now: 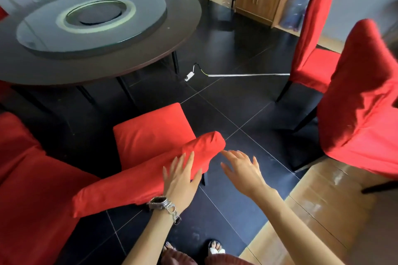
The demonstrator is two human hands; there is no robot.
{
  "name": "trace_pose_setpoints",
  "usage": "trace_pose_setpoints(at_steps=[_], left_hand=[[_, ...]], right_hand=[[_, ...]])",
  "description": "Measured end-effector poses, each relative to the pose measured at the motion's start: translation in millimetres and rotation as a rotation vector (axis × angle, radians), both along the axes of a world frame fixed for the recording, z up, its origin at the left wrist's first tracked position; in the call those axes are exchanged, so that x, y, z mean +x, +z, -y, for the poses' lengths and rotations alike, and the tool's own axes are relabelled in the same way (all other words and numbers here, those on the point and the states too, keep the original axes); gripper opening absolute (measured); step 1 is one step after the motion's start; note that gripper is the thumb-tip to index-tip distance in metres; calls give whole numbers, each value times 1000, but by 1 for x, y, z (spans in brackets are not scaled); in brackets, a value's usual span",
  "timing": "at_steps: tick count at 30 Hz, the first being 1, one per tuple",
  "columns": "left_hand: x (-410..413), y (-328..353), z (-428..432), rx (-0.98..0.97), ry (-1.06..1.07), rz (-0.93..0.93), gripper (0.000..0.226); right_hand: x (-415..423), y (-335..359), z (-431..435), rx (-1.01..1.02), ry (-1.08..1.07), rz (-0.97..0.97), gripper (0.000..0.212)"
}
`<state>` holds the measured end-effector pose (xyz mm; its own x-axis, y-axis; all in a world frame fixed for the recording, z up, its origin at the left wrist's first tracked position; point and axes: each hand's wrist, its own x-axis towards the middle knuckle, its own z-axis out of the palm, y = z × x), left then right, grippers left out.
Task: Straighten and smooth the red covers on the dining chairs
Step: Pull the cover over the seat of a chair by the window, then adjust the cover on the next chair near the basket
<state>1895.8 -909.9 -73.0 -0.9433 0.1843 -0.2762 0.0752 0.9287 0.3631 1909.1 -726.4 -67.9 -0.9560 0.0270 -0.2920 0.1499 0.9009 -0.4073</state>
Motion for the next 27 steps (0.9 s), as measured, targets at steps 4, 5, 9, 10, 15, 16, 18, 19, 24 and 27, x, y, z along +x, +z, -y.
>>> trace_pose_setpoints(at_steps=[4, 5, 9, 10, 15, 16, 18, 19, 24, 27], left_hand=[[1, 13, -39, 138, -108, -95, 52], [0, 17, -48, 170, -139, -62, 48], [-14, 30, -87, 155, -284, 94, 35], [-19, 33, -97, 127, -325, 119, 33], [-52, 38, -141, 54, -466, 208, 25], [-59, 38, -149, 55, -482, 223, 24], [-75, 36, -162, 66, -508, 251, 26], [-83, 35, -169, 75, -521, 264, 27], [-129, 32, -198, 166, -554, 347, 28], [-157, 31, -217, 207, -564, 355, 28]], right_hand=[[18, 12, -38, 59, -142, 51, 37], [22, 13, -47, 67, -172, 73, 36], [34, 16, -73, 62, -291, 135, 31], [35, 16, -78, 47, -321, 147, 30], [28, 13, -103, -76, -494, 181, 29], [24, 14, -108, -98, -530, 187, 28], [13, 14, -117, -131, -595, 188, 26], [7, 15, -121, -142, -629, 183, 25], [-33, 21, -141, -176, -759, 157, 15], [-54, 21, -149, -227, -822, 122, 16]])
